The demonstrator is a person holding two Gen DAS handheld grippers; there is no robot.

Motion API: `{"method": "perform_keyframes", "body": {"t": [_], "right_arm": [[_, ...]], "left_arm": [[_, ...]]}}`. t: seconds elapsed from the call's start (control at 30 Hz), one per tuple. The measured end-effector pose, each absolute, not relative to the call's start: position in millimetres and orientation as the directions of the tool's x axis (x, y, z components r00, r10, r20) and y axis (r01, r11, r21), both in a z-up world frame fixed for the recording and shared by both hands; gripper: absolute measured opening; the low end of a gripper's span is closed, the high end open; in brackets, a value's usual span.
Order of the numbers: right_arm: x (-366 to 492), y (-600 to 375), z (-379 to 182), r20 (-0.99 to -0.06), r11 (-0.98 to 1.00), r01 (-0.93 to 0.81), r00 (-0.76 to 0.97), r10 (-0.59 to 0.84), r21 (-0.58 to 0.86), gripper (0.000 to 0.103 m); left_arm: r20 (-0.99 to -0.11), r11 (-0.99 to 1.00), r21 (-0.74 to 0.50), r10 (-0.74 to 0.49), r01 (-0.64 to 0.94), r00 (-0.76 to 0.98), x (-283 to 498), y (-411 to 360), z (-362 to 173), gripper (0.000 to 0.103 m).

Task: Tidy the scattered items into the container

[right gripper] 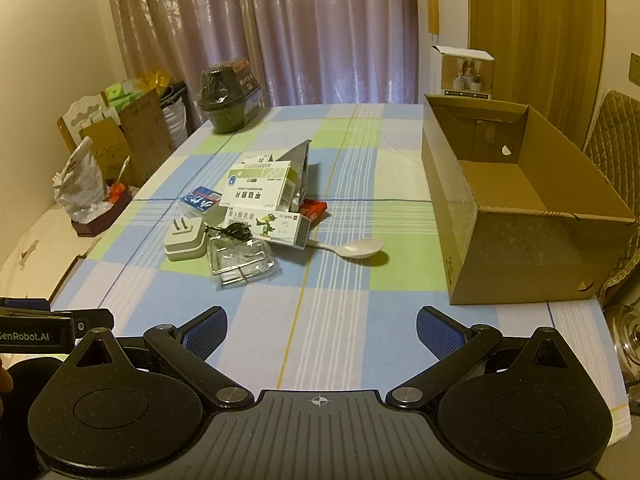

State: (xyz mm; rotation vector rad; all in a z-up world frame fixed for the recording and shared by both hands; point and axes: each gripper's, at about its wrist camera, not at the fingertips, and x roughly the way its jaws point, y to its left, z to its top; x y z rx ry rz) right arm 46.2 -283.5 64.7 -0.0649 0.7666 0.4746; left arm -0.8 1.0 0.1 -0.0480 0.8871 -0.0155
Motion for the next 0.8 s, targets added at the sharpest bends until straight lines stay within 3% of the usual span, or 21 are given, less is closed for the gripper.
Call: {"method": "perform_keyframes", "body": {"t": [0.53,0.8], "right_arm": [[50.1,-286.7,63.8,-0.683,0.891,-0.435,0.613,0.397,0.128,0.103],[58.2,-282.8,71.5,-0.673,0.843,-0.523,0.578,0.461,0.128,0.103]], "left_arm": [[-0.783,0.999,-0.052,-0.043,0.003,0.62,0.0,1.1,-0.7,0.102],[-0.782,0.996,-0.079,-0.092,0.047,0.616,7.6,8.2,7.7,0.102]]}}
